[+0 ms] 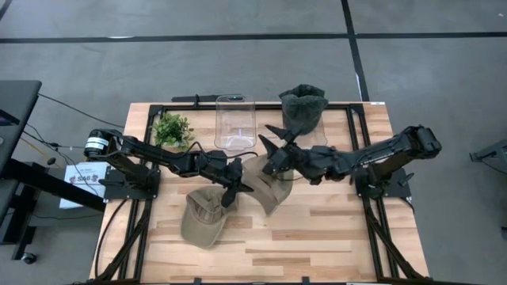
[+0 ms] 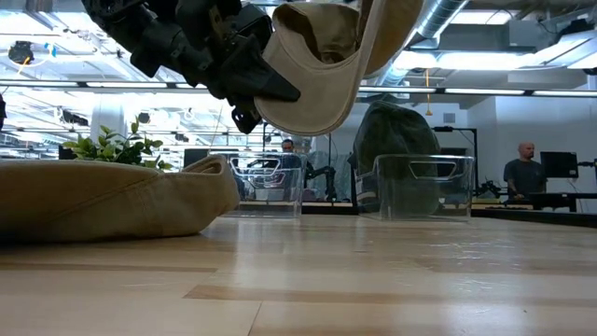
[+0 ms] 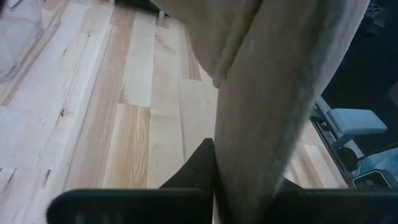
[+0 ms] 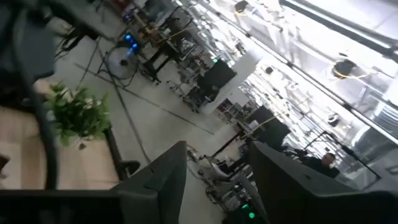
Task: Pick & Place hat
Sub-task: Put the right brown cap into the left transparent bin
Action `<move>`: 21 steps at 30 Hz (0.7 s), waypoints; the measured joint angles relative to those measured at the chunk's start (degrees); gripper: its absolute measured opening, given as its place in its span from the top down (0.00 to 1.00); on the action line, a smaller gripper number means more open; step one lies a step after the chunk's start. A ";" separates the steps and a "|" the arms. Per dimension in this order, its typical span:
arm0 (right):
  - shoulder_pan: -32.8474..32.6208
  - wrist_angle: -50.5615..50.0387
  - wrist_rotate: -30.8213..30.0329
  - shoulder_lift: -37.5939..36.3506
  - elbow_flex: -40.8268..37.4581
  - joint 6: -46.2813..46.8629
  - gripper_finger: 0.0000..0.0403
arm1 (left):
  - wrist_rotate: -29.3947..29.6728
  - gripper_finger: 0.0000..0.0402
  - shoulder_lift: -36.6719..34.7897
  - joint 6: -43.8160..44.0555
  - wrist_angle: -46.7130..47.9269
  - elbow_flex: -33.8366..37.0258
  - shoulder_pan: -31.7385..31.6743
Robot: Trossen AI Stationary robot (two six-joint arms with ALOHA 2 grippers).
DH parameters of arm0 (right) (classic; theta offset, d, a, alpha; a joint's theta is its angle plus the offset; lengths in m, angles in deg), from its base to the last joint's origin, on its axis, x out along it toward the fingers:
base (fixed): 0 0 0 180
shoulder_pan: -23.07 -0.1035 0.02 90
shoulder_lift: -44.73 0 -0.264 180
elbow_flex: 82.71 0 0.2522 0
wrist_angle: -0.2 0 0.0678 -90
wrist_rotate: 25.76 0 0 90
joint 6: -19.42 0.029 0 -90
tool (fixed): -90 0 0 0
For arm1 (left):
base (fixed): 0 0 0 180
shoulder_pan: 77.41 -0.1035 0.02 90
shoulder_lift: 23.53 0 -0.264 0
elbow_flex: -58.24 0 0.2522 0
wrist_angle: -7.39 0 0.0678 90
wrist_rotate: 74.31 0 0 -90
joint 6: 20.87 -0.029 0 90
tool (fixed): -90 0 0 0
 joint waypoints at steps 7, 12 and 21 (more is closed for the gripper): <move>-2.57 1.34 -8.58 -6.57 0.00 0.26 0.58 | 1.90 0.96 0.00 -1.31 0.02 0.00 0.02; -6.51 0.49 -14.73 -11.59 0.00 1.29 0.62 | 8.70 0.96 0.00 -3.59 0.02 0.00 0.00; -13.18 -6.24 -17.77 -17.29 0.00 10.15 0.70 | 29.32 0.96 0.00 -10.30 0.04 0.00 1.16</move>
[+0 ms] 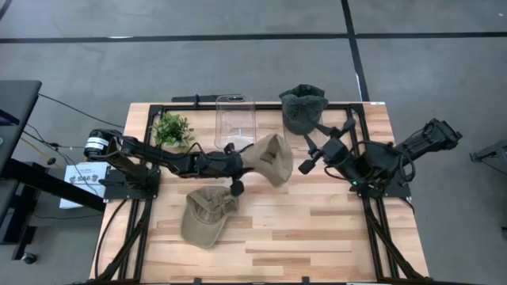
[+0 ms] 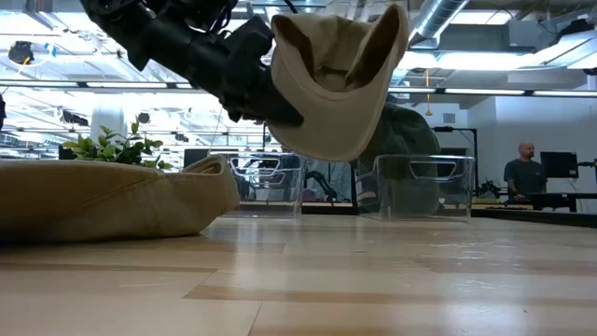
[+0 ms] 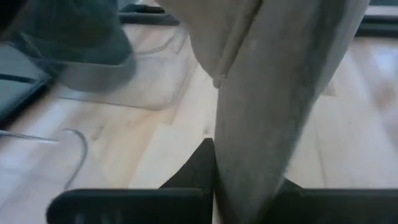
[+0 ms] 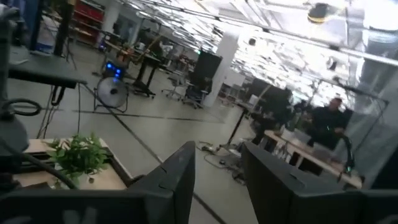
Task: Pick & Place hat
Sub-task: Put the right brown cap into the left transparent bin
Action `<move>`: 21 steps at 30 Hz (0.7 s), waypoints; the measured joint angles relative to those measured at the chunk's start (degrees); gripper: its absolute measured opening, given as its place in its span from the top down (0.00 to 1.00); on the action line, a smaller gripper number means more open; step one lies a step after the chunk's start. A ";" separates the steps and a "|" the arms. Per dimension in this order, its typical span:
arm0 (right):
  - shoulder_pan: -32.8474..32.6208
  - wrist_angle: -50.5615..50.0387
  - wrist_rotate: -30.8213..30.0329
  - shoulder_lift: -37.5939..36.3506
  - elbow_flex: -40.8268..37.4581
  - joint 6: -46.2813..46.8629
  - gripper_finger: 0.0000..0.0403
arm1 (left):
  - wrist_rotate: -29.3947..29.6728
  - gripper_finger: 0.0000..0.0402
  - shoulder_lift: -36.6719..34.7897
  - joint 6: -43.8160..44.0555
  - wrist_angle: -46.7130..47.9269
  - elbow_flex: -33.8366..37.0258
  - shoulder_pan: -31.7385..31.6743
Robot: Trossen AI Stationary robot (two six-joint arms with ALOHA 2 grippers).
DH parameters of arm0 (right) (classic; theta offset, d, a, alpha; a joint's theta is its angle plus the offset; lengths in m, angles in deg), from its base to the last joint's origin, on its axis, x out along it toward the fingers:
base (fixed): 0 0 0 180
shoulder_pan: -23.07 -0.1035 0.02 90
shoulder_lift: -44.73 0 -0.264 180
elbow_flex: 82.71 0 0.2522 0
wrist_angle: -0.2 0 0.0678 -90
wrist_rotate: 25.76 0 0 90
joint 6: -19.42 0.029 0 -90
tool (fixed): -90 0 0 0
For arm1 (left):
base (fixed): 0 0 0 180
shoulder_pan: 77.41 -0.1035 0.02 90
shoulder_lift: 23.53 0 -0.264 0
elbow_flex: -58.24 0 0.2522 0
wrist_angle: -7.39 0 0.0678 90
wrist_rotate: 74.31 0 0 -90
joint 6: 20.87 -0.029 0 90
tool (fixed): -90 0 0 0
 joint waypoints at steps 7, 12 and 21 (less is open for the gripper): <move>-0.64 -1.93 -3.73 0.12 0.00 -4.57 0.70 | -9.99 0.96 -0.87 -1.16 -0.37 0.07 1.05; -0.64 -6.53 -3.32 0.17 0.00 -8.93 0.70 | -29.06 0.96 -1.86 0.68 -1.09 0.07 1.10; -3.73 -23.62 9.43 0.17 0.00 -10.71 0.71 | -54.99 0.96 -1.84 0.05 0.13 1.30 3.27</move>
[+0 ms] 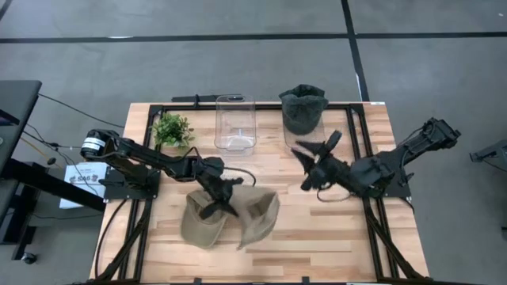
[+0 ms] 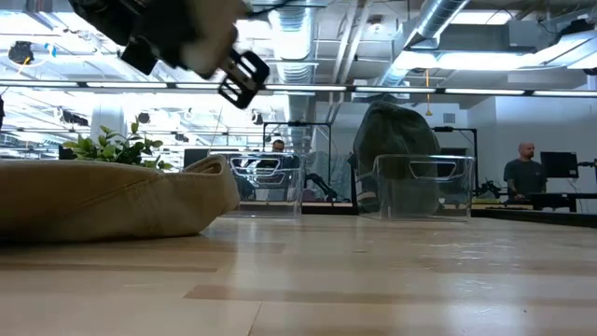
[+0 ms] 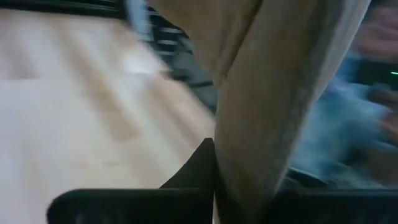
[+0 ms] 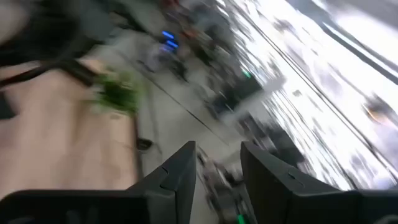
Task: Pick & Place hat
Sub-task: Put the right brown cap into the left transparent bin
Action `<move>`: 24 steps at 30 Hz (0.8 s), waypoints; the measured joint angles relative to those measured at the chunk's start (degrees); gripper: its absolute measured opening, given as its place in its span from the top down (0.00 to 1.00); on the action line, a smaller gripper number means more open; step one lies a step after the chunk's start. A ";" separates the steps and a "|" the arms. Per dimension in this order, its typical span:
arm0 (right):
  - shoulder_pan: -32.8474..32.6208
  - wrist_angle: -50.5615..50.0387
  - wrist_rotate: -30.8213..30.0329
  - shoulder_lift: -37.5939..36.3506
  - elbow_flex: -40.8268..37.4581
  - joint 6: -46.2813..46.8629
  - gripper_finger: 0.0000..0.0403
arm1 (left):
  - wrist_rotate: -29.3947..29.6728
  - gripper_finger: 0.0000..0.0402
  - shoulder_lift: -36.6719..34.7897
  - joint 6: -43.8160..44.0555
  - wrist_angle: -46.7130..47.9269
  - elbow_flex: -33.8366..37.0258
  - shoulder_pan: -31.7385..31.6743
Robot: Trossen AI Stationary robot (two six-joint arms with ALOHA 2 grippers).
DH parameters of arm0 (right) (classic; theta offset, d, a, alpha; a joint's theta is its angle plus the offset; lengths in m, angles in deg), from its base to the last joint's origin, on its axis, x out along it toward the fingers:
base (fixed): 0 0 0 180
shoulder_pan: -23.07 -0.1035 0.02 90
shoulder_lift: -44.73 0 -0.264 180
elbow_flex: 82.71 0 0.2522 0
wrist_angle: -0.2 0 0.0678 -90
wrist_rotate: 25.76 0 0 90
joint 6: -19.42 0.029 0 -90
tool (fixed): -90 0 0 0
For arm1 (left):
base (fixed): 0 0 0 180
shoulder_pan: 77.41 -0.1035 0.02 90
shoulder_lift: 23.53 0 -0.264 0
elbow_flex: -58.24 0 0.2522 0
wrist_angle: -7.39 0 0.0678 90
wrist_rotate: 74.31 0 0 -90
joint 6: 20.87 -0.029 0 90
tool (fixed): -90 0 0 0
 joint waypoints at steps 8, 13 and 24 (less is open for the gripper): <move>-4.29 -10.10 23.20 0.04 0.00 0.42 0.74 | -8.14 0.96 0.00 1.82 0.29 1.07 2.16; -5.82 -10.43 32.66 0.05 0.00 2.63 0.75 | -8.21 0.96 0.00 1.88 0.31 1.07 2.31; -4.13 -8.09 37.55 6.23 0.02 5.29 0.76 | -8.20 0.96 0.00 1.70 0.05 1.07 2.29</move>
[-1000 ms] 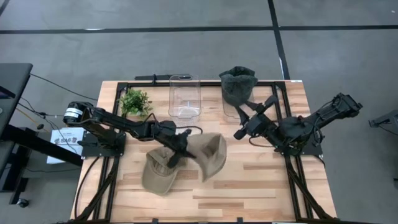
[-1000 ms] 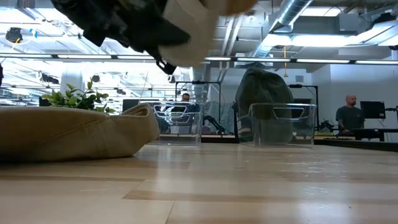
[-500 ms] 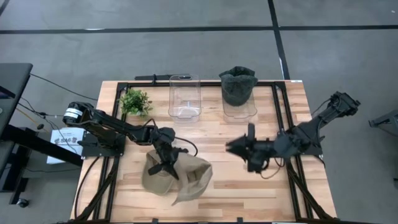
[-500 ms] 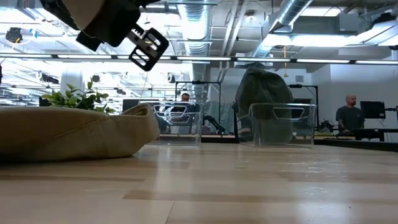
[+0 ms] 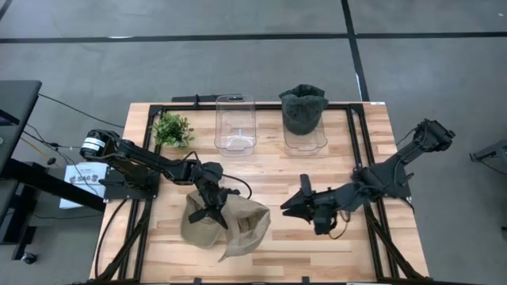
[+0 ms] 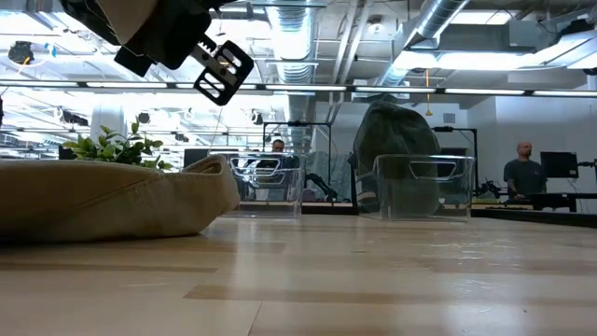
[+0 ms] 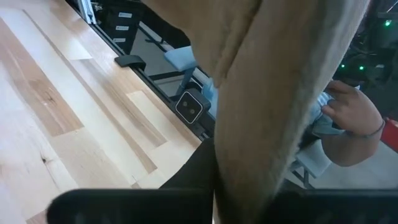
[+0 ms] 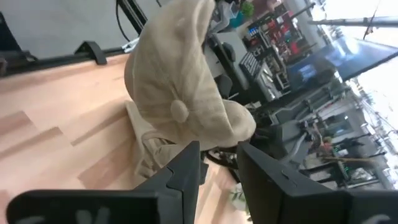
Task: Pick & Place hat
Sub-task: Put the right brown cap into the left transparent bin
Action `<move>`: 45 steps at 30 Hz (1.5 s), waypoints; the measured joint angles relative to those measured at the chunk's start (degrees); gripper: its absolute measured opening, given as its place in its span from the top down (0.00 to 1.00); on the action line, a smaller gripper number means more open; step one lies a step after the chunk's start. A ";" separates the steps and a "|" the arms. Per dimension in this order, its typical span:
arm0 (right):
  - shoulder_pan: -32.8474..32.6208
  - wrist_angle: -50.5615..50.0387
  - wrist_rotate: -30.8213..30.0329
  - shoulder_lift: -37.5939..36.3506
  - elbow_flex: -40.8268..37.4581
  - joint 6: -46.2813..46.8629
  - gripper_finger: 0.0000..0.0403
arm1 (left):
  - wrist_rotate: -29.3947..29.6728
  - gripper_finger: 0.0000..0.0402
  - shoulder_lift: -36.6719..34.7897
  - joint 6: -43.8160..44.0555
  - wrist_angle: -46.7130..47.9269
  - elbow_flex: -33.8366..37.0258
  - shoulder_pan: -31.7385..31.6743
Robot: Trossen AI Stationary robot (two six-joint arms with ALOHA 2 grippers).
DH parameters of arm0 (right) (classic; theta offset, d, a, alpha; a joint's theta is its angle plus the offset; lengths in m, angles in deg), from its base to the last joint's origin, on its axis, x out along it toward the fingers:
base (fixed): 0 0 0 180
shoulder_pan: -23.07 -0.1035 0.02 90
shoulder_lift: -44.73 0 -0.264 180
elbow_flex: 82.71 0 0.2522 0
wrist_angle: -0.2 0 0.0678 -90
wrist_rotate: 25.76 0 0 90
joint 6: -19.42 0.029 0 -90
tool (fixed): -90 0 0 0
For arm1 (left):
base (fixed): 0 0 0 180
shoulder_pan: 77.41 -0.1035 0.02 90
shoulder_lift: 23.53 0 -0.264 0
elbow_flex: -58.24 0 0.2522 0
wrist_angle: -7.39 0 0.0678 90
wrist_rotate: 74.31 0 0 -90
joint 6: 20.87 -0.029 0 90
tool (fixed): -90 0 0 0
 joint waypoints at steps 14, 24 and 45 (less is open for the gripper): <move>4.53 6.38 9.52 3.96 0.00 -6.71 0.76 | -6.05 0.96 0.00 -0.04 0.02 -0.02 3.13; 9.56 11.69 23.47 4.95 0.02 -6.78 0.76 | -6.01 0.96 0.00 -0.07 0.02 -0.04 3.43; 12.39 9.14 32.02 17.26 10.20 -8.31 0.76 | -5.77 0.96 0.00 -0.45 0.26 -0.07 3.43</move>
